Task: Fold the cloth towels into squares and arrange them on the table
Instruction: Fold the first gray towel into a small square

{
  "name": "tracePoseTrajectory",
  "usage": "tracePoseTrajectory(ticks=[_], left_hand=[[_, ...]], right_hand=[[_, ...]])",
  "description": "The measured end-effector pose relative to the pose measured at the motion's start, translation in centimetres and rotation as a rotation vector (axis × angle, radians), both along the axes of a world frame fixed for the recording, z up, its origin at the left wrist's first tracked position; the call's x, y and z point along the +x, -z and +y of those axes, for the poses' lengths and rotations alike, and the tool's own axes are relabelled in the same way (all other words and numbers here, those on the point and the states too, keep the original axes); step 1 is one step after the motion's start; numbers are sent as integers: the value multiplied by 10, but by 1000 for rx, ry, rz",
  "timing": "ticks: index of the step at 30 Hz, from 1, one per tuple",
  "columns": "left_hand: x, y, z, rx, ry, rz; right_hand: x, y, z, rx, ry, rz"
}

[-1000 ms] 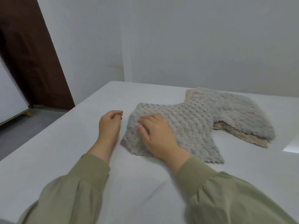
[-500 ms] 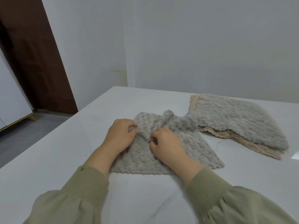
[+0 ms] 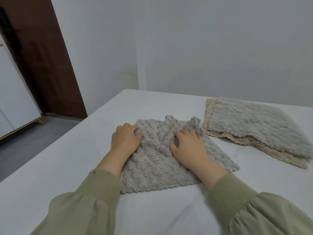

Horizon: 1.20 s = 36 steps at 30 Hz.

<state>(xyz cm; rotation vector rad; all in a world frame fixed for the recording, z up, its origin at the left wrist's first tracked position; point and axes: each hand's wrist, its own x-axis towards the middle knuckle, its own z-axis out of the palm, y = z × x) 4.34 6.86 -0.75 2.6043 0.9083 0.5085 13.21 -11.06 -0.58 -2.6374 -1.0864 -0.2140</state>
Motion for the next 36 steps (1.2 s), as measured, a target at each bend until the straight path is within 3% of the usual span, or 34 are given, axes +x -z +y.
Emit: tracePoseTrajectory(ticks=[8,15,18,22,26,30,34,36], left_hand=[[12,-2,18,-421,41,-338],[25,1,22,-133,113,-95],[19,-1,16,-209,215,-276],[0,-9,29,35,59,-467],[-10,-14,21,84,-69,-137],[-13,-24,-31,224,56,32],[-18,-8,-64,69,197,433],[-18,-6,-60,20,229,523]], right_hand=[[-5,-2,0,-13,-88,28],[-3,-2,3,0,-83,24],[-2,-2,1,-4,-84,29],[-3,-1,1,-4,-92,10],[-4,0,2,0,-89,-14],[-6,0,2,27,-83,-18],[-3,-2,-1,113,-10,-48],[0,-3,-6,123,51,-70]])
